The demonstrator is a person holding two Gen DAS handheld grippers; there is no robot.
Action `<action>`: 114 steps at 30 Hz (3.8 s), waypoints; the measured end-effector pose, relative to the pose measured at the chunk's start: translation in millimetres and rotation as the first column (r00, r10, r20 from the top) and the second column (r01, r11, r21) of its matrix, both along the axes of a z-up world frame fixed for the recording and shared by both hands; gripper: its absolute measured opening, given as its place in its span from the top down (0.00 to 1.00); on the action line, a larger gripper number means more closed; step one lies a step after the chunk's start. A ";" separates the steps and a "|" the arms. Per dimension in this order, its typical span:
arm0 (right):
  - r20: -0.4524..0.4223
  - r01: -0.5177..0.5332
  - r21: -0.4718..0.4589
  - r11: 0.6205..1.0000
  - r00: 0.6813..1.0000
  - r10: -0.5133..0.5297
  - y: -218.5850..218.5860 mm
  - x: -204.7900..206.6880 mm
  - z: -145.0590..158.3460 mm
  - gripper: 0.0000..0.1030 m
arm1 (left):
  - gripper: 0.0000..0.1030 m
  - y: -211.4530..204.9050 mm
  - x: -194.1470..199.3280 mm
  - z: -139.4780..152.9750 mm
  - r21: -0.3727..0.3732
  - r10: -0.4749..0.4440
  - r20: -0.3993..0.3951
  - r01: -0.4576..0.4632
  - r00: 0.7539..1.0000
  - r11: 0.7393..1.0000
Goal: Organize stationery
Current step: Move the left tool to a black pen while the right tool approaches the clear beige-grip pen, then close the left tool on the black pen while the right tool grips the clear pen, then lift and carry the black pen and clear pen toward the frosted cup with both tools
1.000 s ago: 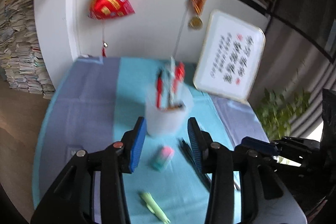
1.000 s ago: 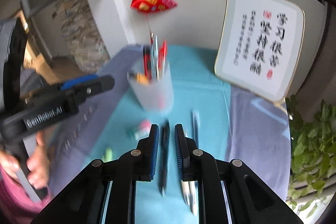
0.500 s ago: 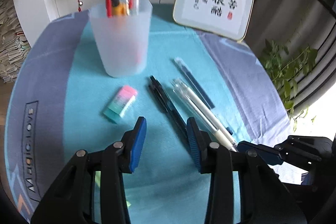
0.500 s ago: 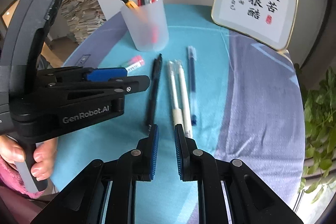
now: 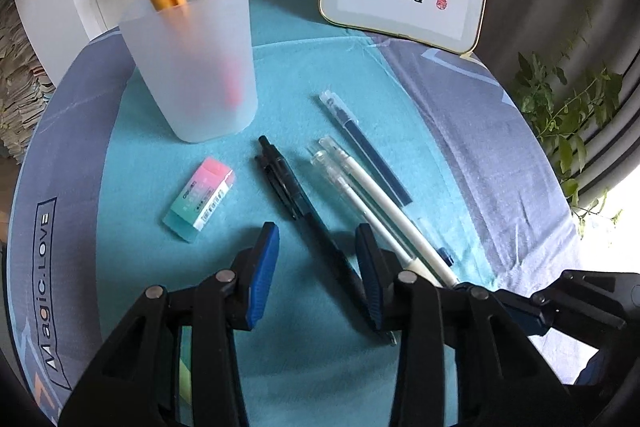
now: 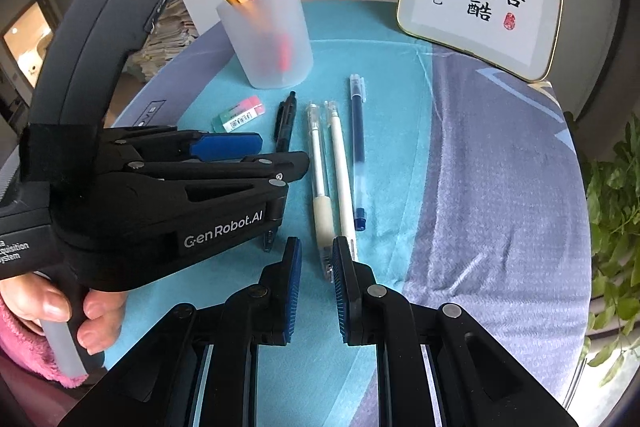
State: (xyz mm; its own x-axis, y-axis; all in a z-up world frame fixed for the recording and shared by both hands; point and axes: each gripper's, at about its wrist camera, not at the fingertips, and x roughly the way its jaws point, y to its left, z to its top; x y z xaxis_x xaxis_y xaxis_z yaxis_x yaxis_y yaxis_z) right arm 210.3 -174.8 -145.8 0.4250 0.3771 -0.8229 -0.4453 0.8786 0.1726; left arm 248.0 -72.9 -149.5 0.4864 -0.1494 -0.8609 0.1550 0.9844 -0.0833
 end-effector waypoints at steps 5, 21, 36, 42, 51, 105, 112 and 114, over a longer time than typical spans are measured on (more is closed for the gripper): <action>0.000 -0.015 -0.031 0.999 1.000 0.015 8.5 7.9 -5.6 0.85 | 0.83 5.5 -3.9 0.9 -0.011 -0.038 0.001 0.038 0.999 0.999; -0.108 -0.166 -0.082 0.983 0.982 0.157 1.3 -58.8 -2.6 0.90 | 0.89 36.9 -86.1 1.9 -0.067 -0.220 -0.074 0.215 0.973 0.974; -0.010 -0.042 -0.069 0.997 0.999 0.042 36.0 -16.5 13.6 0.58 | 0.60 41.7 -53.3 8.8 -0.016 -0.077 -0.021 0.076 0.997 0.997; -0.038 -0.067 -0.089 0.994 0.997 0.063 48.1 -1.3 5.1 0.58 | 0.60 57.5 -52.1 6.9 -0.063 -0.084 -0.043 0.081 0.996 0.995; -0.018 -0.087 -0.132 0.987 0.996 0.085 60.3 6.1 -2.1 0.85 | 0.61 65.5 -58.7 9.5 -0.079 -0.107 -0.034 0.104 0.994 0.991; 0.127 0.084 0.143 0.986 0.987 -0.102 2.2 -46.3 81.8 0.85 | 0.88 42.6 -84.1 90.2 -0.019 -0.102 0.255 0.111 0.962 0.994; 0.161 0.075 0.152 0.986 0.982 -0.100 7.4 -50.8 95.6 0.85 | 0.88 51.6 -89.1 96.7 -0.034 -0.087 0.268 0.099 0.959 0.994; 0.171 0.073 0.155 0.985 0.980 -0.100 9.3 -51.5 99.8 0.85 | 0.88 54.9 -90.0 99.7 -0.038 -0.079 0.275 0.093 0.958 0.995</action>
